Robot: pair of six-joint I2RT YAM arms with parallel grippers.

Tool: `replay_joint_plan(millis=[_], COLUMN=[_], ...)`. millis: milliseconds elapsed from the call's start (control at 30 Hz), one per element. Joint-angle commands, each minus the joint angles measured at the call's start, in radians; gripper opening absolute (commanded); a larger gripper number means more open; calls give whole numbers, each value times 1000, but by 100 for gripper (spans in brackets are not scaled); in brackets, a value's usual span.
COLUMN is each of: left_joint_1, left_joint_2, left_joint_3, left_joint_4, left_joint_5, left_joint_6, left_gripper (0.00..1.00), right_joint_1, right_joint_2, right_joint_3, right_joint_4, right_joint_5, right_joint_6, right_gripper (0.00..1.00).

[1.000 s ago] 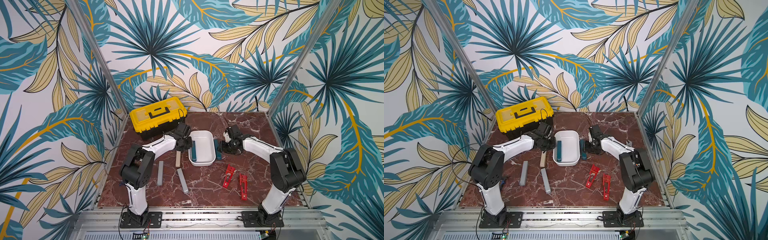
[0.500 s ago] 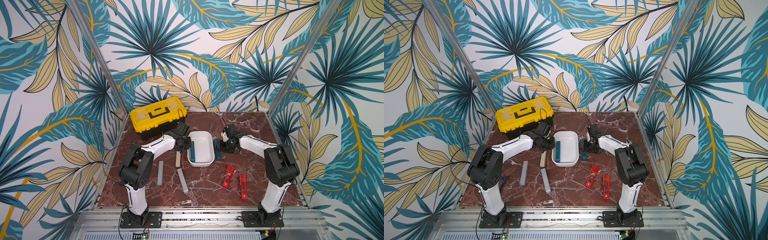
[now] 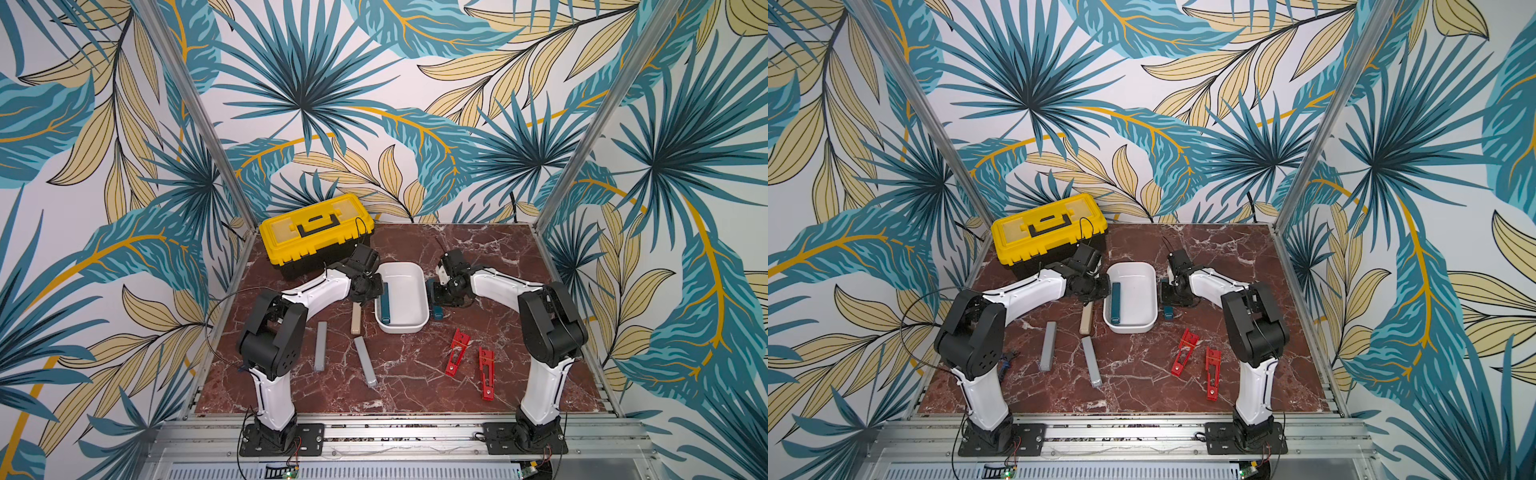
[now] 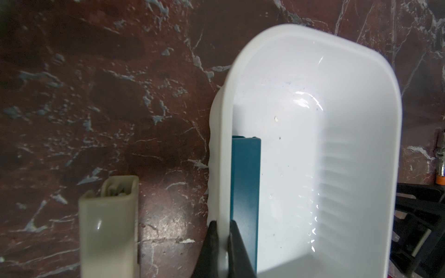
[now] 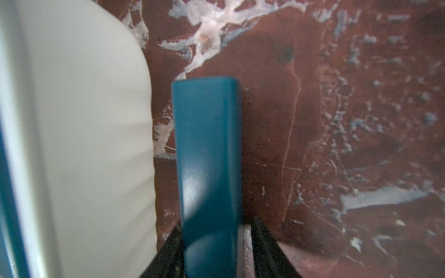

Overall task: Put the pruning pliers into the storage box
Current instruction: Pick up the pruning pliers from the center of the board.

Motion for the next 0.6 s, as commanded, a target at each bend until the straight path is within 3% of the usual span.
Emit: replay_joint_plan(millis=[0,133,567], left_joint_1=[10,11,12], left_joint_2=[-29,-31,-32], left_joint_3=[-1,6,-8], left_joint_4=[-6,-9,12], left_joint_5=[8,8,19], left_joint_6=[-2,1,-6], left_gripper=[3,3,3], right_joint_1=[3,3,21], right_joint_2=[-3,-5,-152], right_joint_3=[-7,-19,9], right_joint_4=[-28,-10,-48], right_joint_5=[25,10,6], right_joint_6=[1,14,64], right_gripper=[32,16,11])
